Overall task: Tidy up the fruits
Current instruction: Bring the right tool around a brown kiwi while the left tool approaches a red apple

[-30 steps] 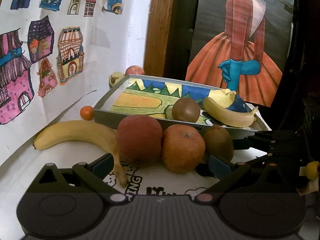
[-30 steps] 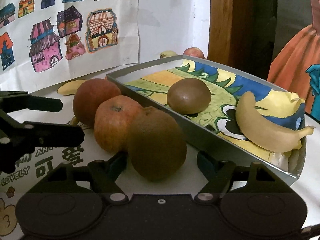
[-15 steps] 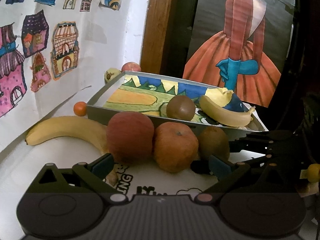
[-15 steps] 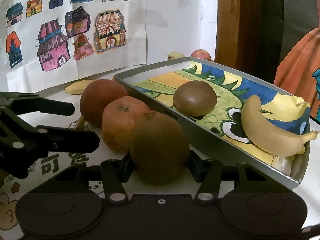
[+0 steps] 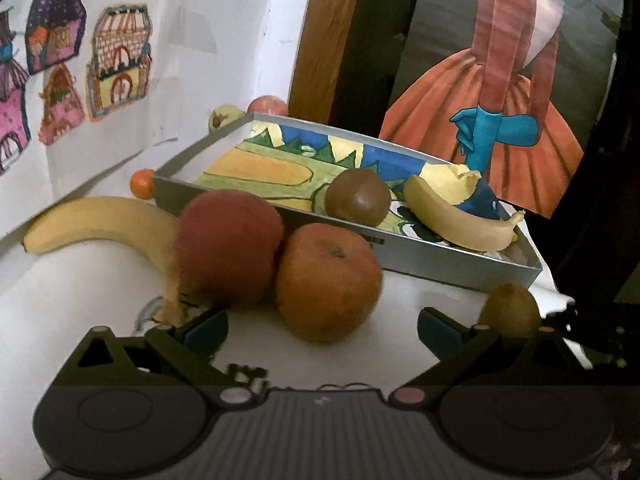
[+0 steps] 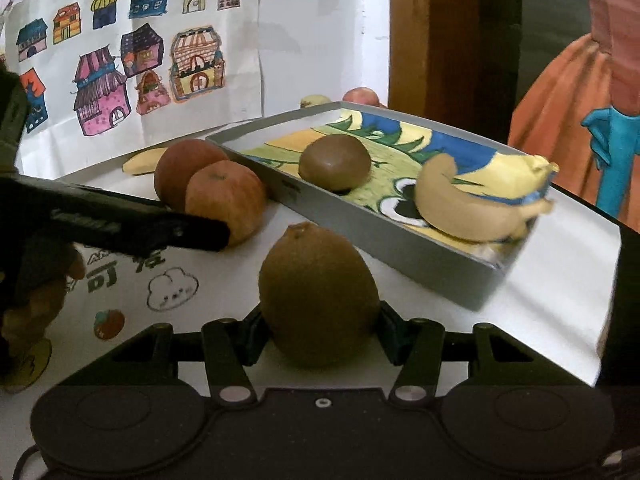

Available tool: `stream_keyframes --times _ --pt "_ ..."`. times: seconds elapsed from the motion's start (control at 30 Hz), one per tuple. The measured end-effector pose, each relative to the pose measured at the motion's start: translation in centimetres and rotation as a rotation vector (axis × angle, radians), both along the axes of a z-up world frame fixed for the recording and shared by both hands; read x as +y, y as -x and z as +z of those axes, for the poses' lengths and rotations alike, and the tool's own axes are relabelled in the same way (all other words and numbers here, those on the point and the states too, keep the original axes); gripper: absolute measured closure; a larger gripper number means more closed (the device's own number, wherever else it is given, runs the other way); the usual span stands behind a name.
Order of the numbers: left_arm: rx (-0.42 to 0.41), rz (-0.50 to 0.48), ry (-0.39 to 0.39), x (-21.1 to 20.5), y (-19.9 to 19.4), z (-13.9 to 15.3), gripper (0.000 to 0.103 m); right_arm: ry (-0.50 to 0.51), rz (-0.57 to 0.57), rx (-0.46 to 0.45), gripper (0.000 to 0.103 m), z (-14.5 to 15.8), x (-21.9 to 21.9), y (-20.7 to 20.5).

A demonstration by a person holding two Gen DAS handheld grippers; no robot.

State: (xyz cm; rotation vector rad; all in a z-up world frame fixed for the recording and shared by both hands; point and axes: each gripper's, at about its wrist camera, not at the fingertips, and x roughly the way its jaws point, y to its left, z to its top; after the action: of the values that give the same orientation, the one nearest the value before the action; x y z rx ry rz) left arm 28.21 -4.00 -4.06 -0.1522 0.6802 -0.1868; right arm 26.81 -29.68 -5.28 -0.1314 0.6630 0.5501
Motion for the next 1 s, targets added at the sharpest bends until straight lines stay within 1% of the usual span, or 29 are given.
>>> stream_keyframes --times 0.2,0.27,0.37,0.63,0.73,0.8,0.9,1.0 --pt "0.030 0.026 0.023 -1.3 -1.4 -0.6 0.001 -0.030 -0.006 0.000 0.046 0.0 -0.8 0.5" --pt "0.030 0.037 0.021 -1.7 -1.8 -0.6 0.001 -0.038 -0.007 -0.001 0.046 0.0 -0.9 0.5" --pt "0.033 0.055 0.039 -2.2 -2.3 -0.6 0.001 -0.049 -0.009 -0.002 0.046 0.0 -1.0 0.5" --pt "0.027 0.184 0.062 -3.3 -3.1 -0.6 0.001 -0.071 -0.025 -0.002 0.047 -0.1 -1.7 0.7" --pt "0.020 0.224 0.076 -3.2 -2.9 -0.6 0.006 -0.071 -0.024 -0.004 0.046 -0.2 -1.6 0.7" --pt "0.015 0.245 0.078 -3.0 -2.7 -0.6 0.013 -0.075 -0.026 -0.003 0.046 -0.2 -1.6 0.7" --pt "0.005 0.263 0.098 -2.4 -2.3 -0.6 0.019 -0.086 -0.025 -0.004 0.046 -0.3 -1.6 0.8" --pt "0.002 0.270 0.134 -2.1 -2.2 -0.6 0.018 -0.092 -0.023 -0.006 0.046 -0.3 -1.6 0.7"
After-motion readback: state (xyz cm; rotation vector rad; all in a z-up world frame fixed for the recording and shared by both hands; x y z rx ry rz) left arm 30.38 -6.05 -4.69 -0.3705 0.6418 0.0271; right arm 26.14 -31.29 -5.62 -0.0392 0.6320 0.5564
